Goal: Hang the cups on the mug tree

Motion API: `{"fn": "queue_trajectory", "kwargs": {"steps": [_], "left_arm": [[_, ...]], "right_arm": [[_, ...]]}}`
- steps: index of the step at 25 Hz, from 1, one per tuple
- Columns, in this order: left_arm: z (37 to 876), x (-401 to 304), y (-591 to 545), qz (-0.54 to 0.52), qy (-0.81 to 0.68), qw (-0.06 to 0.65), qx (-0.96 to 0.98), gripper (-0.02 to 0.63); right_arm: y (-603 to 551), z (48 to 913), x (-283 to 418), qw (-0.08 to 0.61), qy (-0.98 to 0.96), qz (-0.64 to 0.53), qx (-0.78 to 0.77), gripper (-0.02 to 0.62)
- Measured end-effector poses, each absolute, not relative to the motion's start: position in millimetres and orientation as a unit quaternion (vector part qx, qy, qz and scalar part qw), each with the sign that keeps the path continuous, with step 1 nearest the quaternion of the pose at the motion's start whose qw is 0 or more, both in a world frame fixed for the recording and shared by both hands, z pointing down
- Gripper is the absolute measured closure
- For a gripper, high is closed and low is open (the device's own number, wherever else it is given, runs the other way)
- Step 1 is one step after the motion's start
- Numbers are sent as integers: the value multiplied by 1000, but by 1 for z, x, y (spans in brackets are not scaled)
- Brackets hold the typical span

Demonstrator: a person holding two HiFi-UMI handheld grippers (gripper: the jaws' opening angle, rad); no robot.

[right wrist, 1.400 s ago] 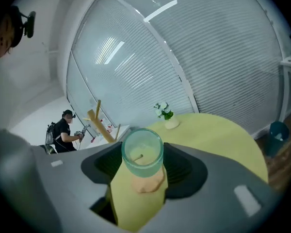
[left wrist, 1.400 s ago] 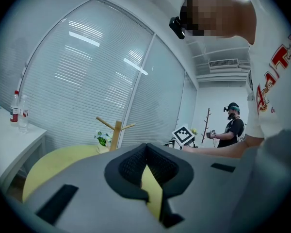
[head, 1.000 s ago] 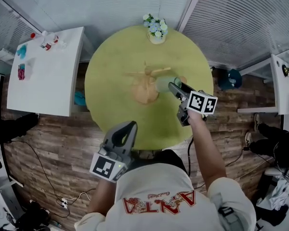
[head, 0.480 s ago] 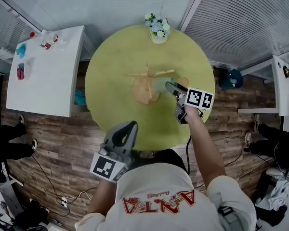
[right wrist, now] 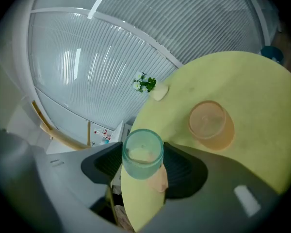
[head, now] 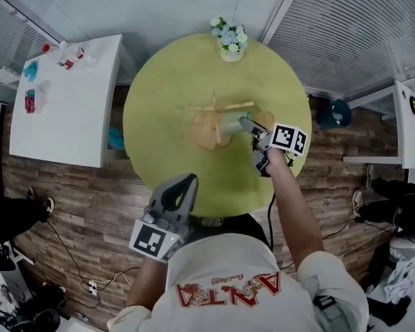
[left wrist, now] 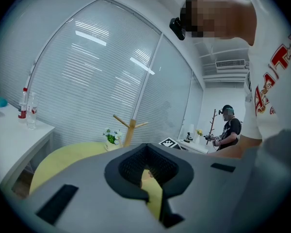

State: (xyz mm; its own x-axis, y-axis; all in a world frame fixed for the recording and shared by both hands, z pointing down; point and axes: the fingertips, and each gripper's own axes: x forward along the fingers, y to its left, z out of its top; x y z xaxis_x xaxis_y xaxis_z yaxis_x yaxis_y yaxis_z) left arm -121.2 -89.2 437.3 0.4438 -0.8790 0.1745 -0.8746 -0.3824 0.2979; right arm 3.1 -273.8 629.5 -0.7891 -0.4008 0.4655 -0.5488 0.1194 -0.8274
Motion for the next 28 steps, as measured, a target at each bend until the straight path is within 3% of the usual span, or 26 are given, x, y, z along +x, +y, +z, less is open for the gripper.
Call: {"fn": "queue_trajectory", "kwargs": {"steps": [8, 12, 23, 28], "left_arm": [[439, -120, -91, 1, -524, 178, 833, 597], [440, -119, -91, 2, -522, 178, 834, 597], [430, -111, -91, -12, -515, 169, 840, 597], [422, -103, -92, -16, -504, 153, 850, 597]], "right_arm": [[-273, 629, 1, 61, -756, 576, 306, 336], [-270, 620, -2, 66, -786, 539, 296, 286], [-261, 584, 37, 76, -834, 427, 342, 284], [-244, 535, 55, 62, -869, 324, 369, 414]]}}
